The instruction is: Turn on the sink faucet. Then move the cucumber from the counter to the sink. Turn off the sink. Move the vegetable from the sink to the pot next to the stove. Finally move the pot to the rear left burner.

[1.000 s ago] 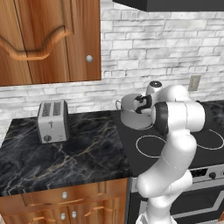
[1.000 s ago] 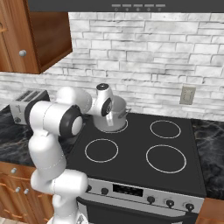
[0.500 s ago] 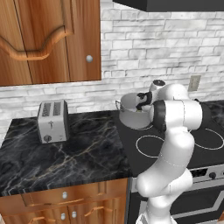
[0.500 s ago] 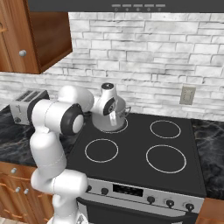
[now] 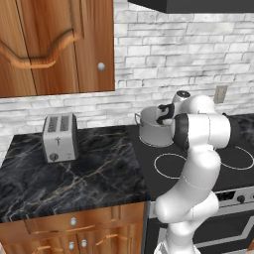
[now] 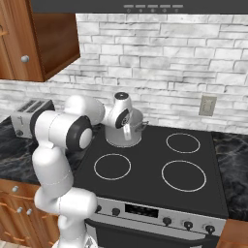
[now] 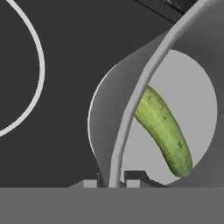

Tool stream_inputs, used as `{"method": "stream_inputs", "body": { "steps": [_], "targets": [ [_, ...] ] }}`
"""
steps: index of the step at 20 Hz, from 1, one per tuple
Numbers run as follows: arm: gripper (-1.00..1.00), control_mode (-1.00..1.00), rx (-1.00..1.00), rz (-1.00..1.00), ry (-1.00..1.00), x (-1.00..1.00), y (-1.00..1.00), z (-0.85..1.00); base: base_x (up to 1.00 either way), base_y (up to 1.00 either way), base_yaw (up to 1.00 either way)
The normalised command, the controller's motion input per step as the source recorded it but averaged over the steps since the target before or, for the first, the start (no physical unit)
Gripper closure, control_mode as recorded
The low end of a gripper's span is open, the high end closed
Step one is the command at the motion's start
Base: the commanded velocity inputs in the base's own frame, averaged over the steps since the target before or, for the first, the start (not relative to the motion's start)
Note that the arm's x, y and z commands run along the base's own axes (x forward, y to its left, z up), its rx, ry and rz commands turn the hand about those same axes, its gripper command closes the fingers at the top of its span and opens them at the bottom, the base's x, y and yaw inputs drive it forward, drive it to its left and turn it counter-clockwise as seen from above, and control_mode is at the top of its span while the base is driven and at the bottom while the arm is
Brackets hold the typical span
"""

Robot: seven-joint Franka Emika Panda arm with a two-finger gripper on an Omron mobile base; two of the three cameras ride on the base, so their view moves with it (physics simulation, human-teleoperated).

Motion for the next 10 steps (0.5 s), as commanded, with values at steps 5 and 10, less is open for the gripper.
{"method": "stream_inputs", "body": {
  "steps": [5,10],
  "targets": [
    [-1.0,-1.0,0.0,0.0,-0.02,0.0,0.04,0.02,0.0,0.0,0.0],
    [-1.0,-1.0,0.0,0.01,-0.07,-0.06,0.0,0.37,0.0,0.0,0.0]
  ]
}}
